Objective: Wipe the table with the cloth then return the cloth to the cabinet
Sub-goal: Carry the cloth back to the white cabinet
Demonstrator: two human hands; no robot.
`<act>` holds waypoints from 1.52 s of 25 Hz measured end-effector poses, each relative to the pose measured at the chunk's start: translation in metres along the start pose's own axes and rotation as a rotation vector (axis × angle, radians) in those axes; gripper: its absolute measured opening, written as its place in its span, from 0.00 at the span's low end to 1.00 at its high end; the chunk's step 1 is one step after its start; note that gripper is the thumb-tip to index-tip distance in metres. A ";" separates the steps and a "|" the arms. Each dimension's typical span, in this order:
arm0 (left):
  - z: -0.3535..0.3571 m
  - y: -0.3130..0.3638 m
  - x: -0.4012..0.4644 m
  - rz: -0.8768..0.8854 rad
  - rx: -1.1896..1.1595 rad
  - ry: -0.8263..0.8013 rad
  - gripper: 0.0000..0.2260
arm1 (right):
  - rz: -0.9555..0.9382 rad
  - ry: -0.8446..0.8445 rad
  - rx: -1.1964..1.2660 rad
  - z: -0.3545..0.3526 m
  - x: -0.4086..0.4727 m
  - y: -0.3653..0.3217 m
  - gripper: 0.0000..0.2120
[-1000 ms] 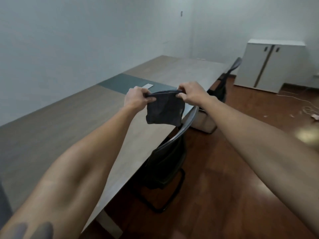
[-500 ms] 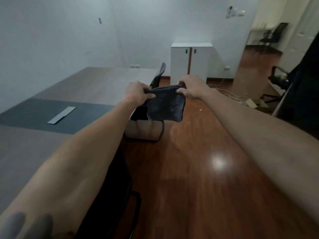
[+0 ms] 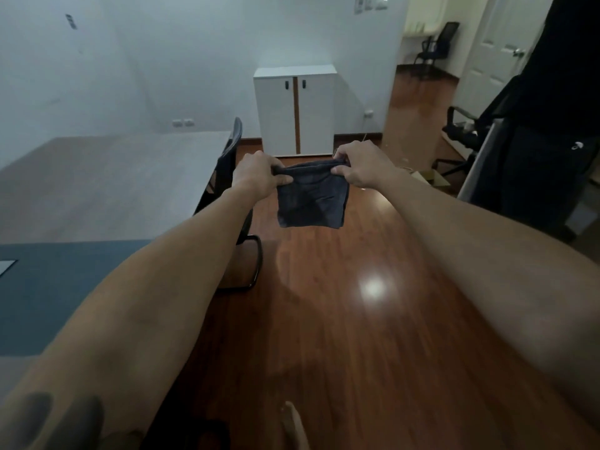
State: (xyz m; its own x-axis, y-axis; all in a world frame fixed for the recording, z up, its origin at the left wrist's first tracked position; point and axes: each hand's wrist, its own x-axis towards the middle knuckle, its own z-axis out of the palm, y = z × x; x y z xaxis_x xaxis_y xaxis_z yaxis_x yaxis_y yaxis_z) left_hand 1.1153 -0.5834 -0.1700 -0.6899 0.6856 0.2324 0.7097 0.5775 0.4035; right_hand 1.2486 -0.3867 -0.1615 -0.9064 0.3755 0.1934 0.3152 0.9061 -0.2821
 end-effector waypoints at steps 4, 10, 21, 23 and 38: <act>0.018 -0.021 0.104 0.034 -0.009 -0.042 0.10 | 0.044 0.010 -0.007 0.007 0.088 0.032 0.12; 0.017 -0.053 0.282 0.102 -0.025 -0.019 0.11 | 0.119 0.071 0.005 0.005 0.250 0.064 0.12; 0.070 -0.151 0.548 0.072 -0.057 -0.047 0.09 | 0.087 0.083 0.018 0.065 0.532 0.132 0.11; 0.075 -0.170 0.608 0.063 -0.067 -0.043 0.09 | 0.090 0.085 0.053 0.077 0.597 0.146 0.11; 0.131 -0.318 1.033 -0.015 -0.064 -0.041 0.10 | 0.074 0.075 0.032 0.156 1.045 0.233 0.11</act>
State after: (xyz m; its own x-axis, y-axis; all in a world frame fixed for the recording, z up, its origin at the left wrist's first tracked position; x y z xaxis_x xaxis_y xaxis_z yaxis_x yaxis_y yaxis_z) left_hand 0.1956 -0.0012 -0.1738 -0.6931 0.6954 0.1896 0.6878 0.5595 0.4624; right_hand 0.3313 0.1865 -0.1714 -0.8568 0.4562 0.2404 0.3708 0.8690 -0.3276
